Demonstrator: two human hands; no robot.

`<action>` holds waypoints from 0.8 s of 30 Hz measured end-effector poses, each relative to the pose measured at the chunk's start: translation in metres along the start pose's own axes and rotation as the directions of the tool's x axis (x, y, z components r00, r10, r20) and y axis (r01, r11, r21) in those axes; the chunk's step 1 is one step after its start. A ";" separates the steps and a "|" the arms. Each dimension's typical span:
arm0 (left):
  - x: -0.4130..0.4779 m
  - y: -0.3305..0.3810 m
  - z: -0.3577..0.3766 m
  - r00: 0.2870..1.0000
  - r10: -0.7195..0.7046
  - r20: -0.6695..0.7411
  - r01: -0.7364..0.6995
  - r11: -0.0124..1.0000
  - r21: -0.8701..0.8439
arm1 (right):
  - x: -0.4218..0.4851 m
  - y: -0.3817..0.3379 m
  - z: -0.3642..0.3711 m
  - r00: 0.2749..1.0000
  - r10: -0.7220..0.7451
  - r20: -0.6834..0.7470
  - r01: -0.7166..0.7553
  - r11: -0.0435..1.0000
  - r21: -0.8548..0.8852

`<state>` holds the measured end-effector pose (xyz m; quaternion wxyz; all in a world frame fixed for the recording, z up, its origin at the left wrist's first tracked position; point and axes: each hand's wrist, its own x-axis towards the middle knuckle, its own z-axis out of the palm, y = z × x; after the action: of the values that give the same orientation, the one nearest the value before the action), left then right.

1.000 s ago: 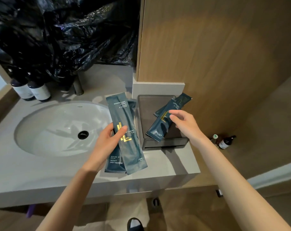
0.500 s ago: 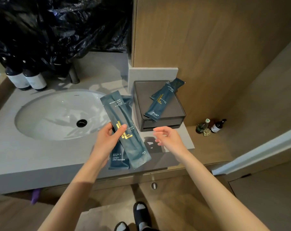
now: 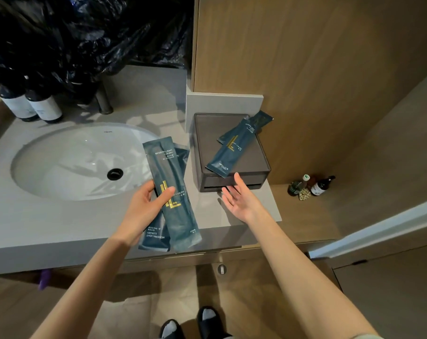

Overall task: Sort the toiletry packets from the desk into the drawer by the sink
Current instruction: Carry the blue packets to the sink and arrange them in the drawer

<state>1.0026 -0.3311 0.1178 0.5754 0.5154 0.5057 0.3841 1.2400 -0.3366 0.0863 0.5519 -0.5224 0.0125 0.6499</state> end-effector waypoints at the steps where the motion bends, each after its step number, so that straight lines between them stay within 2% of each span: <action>1: 0.002 0.001 0.003 1.000 0.002 0.007 -0.002 1.000 0.013 | 0.002 -0.001 0.000 1.000 0.006 -0.015 -0.007 1.000 -0.015; 10: 0.005 -0.001 0.020 0.999 0.026 0.022 -0.028 0.996 0.087 | -0.002 0.006 -0.003 0.992 0.006 -0.124 -0.030 0.981 -0.192; 24: -0.022 -0.011 0.025 0.998 0.013 0.055 -0.018 0.996 0.091 | -0.057 0.027 -0.058 0.985 0.136 -0.104 -0.147 0.983 -0.107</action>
<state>1.0217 -0.3598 0.1098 0.5618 0.5554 0.5027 0.3511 1.2501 -0.4219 0.0848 0.4721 -0.5815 0.0390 0.6614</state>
